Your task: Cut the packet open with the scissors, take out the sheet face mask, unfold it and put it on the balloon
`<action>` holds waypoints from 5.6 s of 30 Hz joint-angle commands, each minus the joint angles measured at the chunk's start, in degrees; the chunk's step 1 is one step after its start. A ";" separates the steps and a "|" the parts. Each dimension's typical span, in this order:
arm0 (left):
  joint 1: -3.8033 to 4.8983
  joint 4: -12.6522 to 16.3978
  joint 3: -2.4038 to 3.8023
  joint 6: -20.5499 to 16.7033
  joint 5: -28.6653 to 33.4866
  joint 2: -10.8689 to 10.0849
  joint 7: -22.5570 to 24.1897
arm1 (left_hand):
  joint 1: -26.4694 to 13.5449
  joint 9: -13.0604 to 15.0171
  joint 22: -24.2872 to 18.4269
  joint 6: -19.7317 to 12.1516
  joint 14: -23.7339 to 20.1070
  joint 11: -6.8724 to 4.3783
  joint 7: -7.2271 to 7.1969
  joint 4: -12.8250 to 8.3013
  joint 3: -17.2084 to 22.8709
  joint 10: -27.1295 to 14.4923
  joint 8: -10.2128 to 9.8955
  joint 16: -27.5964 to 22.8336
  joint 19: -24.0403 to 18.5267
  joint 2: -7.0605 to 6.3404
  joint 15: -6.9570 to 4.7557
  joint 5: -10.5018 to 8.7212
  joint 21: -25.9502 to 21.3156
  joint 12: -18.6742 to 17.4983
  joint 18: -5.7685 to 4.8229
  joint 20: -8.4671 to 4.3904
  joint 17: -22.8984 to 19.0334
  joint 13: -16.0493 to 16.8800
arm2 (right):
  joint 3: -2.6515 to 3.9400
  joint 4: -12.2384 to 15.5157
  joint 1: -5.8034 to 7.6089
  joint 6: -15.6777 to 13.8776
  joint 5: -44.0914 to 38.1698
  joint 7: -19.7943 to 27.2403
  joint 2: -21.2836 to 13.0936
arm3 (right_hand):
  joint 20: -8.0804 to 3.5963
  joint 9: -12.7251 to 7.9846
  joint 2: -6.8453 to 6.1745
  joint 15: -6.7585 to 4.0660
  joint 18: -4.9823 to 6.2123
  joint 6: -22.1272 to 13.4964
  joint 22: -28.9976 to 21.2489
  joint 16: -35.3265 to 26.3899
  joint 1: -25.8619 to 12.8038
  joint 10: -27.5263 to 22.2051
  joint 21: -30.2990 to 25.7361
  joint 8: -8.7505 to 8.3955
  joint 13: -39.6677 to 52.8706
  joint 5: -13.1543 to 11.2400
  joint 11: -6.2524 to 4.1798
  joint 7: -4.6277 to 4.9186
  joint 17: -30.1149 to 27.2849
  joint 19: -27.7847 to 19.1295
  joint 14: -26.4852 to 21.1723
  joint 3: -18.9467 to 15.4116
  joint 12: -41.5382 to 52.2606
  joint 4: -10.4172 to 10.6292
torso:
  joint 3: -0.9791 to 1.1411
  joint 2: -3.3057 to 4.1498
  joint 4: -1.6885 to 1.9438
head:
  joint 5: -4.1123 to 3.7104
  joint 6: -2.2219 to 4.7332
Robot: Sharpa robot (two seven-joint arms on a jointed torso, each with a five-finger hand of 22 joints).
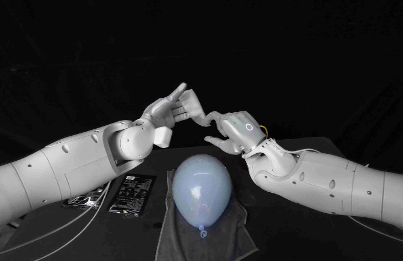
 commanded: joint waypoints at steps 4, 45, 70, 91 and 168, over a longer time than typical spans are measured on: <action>0.06 0.03 0.08 0.50 0.39 0.11 0.86 | 0.55 0.12 0.01 0.66 0.50 -0.10 7.75 -0.05 -0.32 0.61 0.32 0.42 0.61 0.10 -0.05 -0.16 0.29 0.20 0.27 0.03 0.09 0.11 | 0.26 -0.22 0.10 -5.62 -0.18 -3.19 -0.12 | -0.01 1.09 0.43 -0.27 1.08 -1.81 0.22 0.45 1.03 0.75 -0.25 3.59 -0.09 -0.08 -0.15 -0.11 0.33 0.66 0.49 -0.49 1.11 1.83 | 0.03 -0.01 -0.01 | 0.02 -0.05; 0.07 0.85 0.08 1.10 0.39 0.46 0.55 | 1.58 0.36 0.02 1.77 2.69 -0.21 7.75 -0.06 -0.94 2.12 0.68 0.87 1.77 0.22 -0.27 -0.17 0.52 0.30 0.54 0.02 0.46 0.19 | 0.48 -5.95 0.39 -5.18 5.19 -2.17 4.26 | -1.04 -4.48 3.86 -1.40 0.63 1.31 2.69 0.88 5.79 2.47 2.70 5.66 -1.35 -0.06 -1.34 -1.23 0.81 2.98 1.29 13.38 2.85 6.82 | 0.06 0.00 -0.02 | -0.44 0.00; 0.07 0.15 0.07 -0.28 -2.90 0.23 1.08 | 1.37 0.68 -0.64 3.20 3.57 -0.28 7.72 0.10 -2.63 3.89 1.14 0.93 -4.60 0.41 -0.23 -0.18 -1.31 0.34 -0.74 0.14 0.64 0.25 | 0.87 -2.10 1.23 -5.70 6.51 -0.13 1.79 | -3.36 -5.58 4.39 -3.46 -0.65 5.54 7.29 1.94 1.02 10.93 11.73 12.40 3.71 -0.07 -3.80 -3.90 5.35 7.81 4.24 29.34 6.14 3.12 | 0.01 -0.10 -0.01 | -0.56 0.45; 0.05 -2.38 -0.03 -2.90 -27.01 0.88 1.23 | 2.07 1.70 -0.59 8.23 1.83 -0.51 7.54 0.25 -10.09 7.56 2.79 0.27 -10.86 -1.53 -0.18 -0.17 -1.19 0.48 -3.26 0.05 0.49 0.40 | 1.57 3.44 7.21 1.96 9.44 -4.25 -0.72 | -4.12 -9.08 2.99 -3.95 -1.66 8.42 9.88 3.22 -1.96 15.35 17.64 11.12 8.83 -0.09 -4.27 -4.26 10.63 10.54 6.18 32.46 8.02 -2.05 | -0.08 -0.07 -0.05 | -0.76 1.16; -2.54 -13.60 -2.01 1.93 -44.34 1.82 1.66 | 11.67 4.32 0.65 22.63 16.36 -4.64 4.03 -0.20 -19.53 24.98 8.20 9.54 2.95 0.83 -4.73 -0.15 2.84 4.04 1.45 -0.07 5.86 1.28 | 3.57 -6.78 17.91 37.36 12.10 -16.78 7.50 | -4.36 -13.32 3.66 -4.08 -2.33 12.11 11.83 3.99 -3.81 17.58 22.11 7.34 12.34 -0.09 -4.34 -4.24 13.50 12.27 7.06 32.22 8.86 -7.99 | 0.03 -0.01 -0.03 | -3.10 3.50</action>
